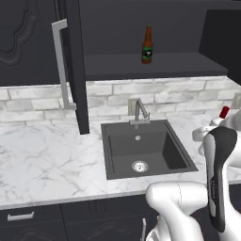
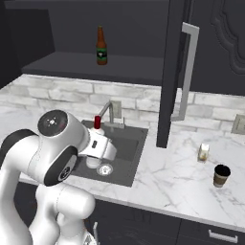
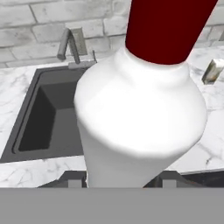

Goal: Sort all alcoholic drinks to one cabinet, and non-alcoholic drinks to the other.

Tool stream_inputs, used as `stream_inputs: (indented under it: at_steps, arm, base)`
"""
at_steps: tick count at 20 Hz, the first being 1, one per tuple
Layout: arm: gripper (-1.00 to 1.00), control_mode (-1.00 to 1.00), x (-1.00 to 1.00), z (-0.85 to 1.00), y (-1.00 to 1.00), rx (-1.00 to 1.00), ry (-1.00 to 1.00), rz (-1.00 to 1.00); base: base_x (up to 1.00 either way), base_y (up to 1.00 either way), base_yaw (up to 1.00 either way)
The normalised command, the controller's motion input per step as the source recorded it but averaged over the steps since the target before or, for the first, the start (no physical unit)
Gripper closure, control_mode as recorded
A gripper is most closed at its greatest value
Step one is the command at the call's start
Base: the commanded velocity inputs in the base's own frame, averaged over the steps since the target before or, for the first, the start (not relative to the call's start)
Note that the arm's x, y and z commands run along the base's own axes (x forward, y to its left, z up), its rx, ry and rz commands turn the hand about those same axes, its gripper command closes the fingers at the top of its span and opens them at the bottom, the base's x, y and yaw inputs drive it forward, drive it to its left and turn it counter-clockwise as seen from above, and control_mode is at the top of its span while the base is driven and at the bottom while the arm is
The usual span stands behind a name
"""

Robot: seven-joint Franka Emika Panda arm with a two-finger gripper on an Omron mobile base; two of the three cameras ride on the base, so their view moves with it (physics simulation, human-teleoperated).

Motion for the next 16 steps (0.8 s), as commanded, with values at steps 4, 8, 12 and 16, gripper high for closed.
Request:
stream_inputs:
  at_steps: [4, 8, 12, 16]
  arm:
    - [1.0, -1.0, 0.06, 0.49, -0.16, -0.01, -0.05, 0.19]
    - [1.0, -1.0, 0.3, 0.99, 0.0, -0.09, -0.03, 0.13]
    - [1.0, -1.0, 0.61, 0.97, 0.01, -0.12, -0.01, 0.01]
    - [1.0, -1.0, 0.83, 0.83, 0.0, -0.06, -0.03, 0.0]
  base:
    - [0.0, 0.0, 0.0]
    - [0.0, 0.0, 0.0]
    - [0.0, 0.0, 0.0]
    - [0.0, 0.0, 0.0]
